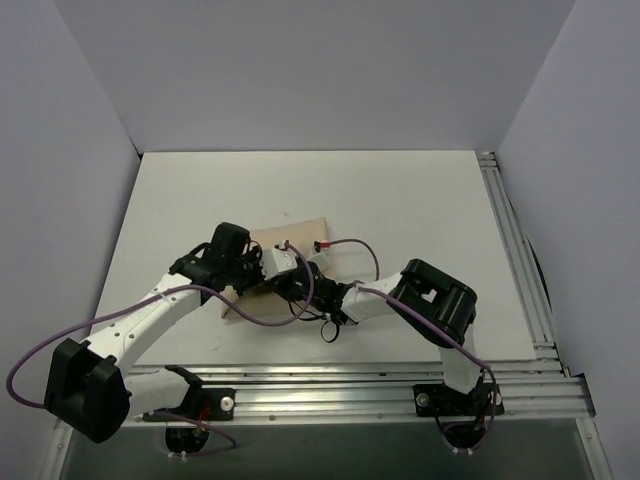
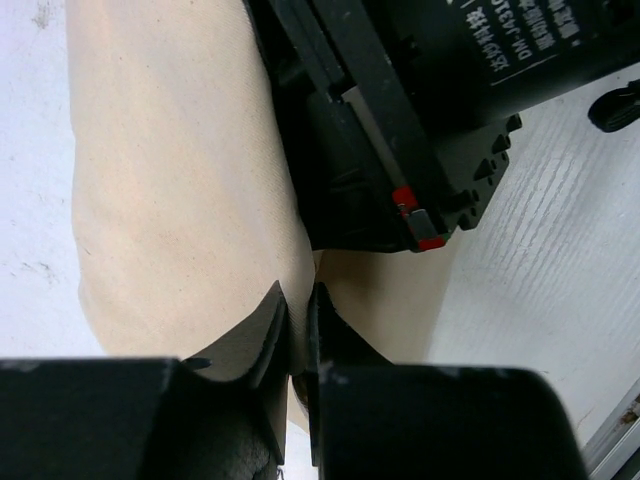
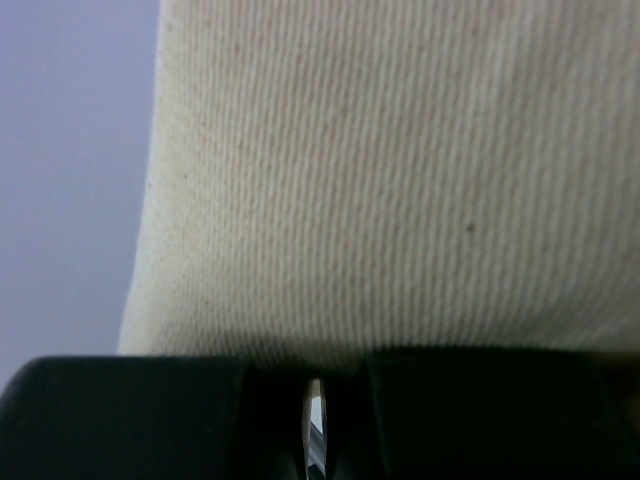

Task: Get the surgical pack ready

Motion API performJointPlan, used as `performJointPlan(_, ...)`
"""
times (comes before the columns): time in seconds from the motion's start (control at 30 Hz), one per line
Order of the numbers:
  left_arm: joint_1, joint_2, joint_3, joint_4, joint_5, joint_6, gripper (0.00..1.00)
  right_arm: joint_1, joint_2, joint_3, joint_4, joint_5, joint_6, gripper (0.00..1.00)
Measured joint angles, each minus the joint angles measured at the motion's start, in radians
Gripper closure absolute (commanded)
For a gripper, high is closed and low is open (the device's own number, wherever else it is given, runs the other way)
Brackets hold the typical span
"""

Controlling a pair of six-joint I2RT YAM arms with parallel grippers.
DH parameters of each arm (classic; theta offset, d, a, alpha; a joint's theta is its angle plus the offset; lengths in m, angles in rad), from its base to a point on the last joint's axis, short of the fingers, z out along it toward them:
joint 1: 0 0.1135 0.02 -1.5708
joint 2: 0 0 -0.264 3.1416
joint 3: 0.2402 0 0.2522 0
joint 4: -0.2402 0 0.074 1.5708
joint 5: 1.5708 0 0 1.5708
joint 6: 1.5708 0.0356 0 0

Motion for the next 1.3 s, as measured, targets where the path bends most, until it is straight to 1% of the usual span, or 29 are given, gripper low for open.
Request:
performJointPlan(0.17,0.0,0.0,-0.014,0.002,0.013,0.04,0.97,0.0,-0.003,0.007,-0.014,0.023,-0.007,1.0)
performJointPlan(0.27,0.0,-0.001,-0.054,0.011,0.023,0.072,0.97,0.0,-0.048,-0.054,-0.038,0.035,-0.011,1.0)
performJointPlan(0.37,0.0,0.002,-0.097,0.014,0.032,0.106,0.97,0.0,-0.166,-0.122,-0.119,0.042,-0.023,1.0)
performJointPlan(0.47,-0.001,0.011,-0.105,0.011,0.049,0.13,0.94,0.0,-0.327,-0.17,-0.208,0.042,-0.049,1.0)
performJointPlan(0.53,-0.002,0.02,-0.105,0.008,0.057,0.148,0.89,-0.005,-0.422,-0.184,-0.263,0.04,-0.074,1.0)
performJointPlan(0.6,-0.003,0.031,-0.105,0.003,0.069,0.166,0.86,-0.018,-0.496,-0.188,-0.317,0.029,-0.113,1.0)
performJointPlan(0.67,-0.007,0.042,-0.105,-0.005,0.079,0.18,0.84,-0.058,-0.533,-0.188,-0.341,-0.005,-0.152,1.0)
performJointPlan(0.8,-0.012,0.056,-0.104,-0.014,0.094,0.203,0.73,-0.156,-0.507,-0.18,-0.339,-0.04,-0.27,1.0)
performJointPlan(0.83,-0.013,0.058,-0.1,-0.018,0.095,0.208,0.65,-0.172,-0.481,-0.158,-0.353,-0.041,-0.309,1.0)
performJointPlan(0.9,-0.014,0.062,-0.089,-0.034,0.101,0.217,0.57,-0.184,-0.396,-0.069,-0.379,-0.061,-0.387,1.0)
performJointPlan(0.93,-0.015,0.064,-0.085,-0.047,0.106,0.219,0.49,-0.184,-0.355,-0.024,-0.381,-0.077,-0.417,1.0)
performJointPlan(1.0,-0.016,0.065,-0.08,-0.081,0.117,0.221,0.41,-0.183,-0.29,0.035,-0.379,-0.104,-0.463,1.0)
performJointPlan(1.03,-0.016,0.064,-0.074,-0.103,0.123,0.222,0.38,-0.183,-0.267,0.045,-0.375,-0.117,-0.478,1.0)
performJointPlan(1.07,-0.016,0.063,-0.065,-0.125,0.129,0.222,0.33,-0.183,-0.249,0.045,-0.375,-0.129,-0.488,1.0)
performJointPlan(1.17,-0.016,0.043,-0.031,-0.188,0.156,0.208,0.27,-0.183,-0.199,0.029,-0.38,-0.159,-0.505,1.0)
performJointPlan(1.23,-0.016,0.017,0.007,-0.232,0.183,0.19,0.27,-0.183,-0.183,-0.006,-0.379,-0.166,-0.505,1.0)
performJointPlan(1.3,-0.012,0.004,0.083,-0.287,0.237,0.164,0.27,-0.183,-0.188,-0.045,-0.367,-0.166,-0.504,1.0)
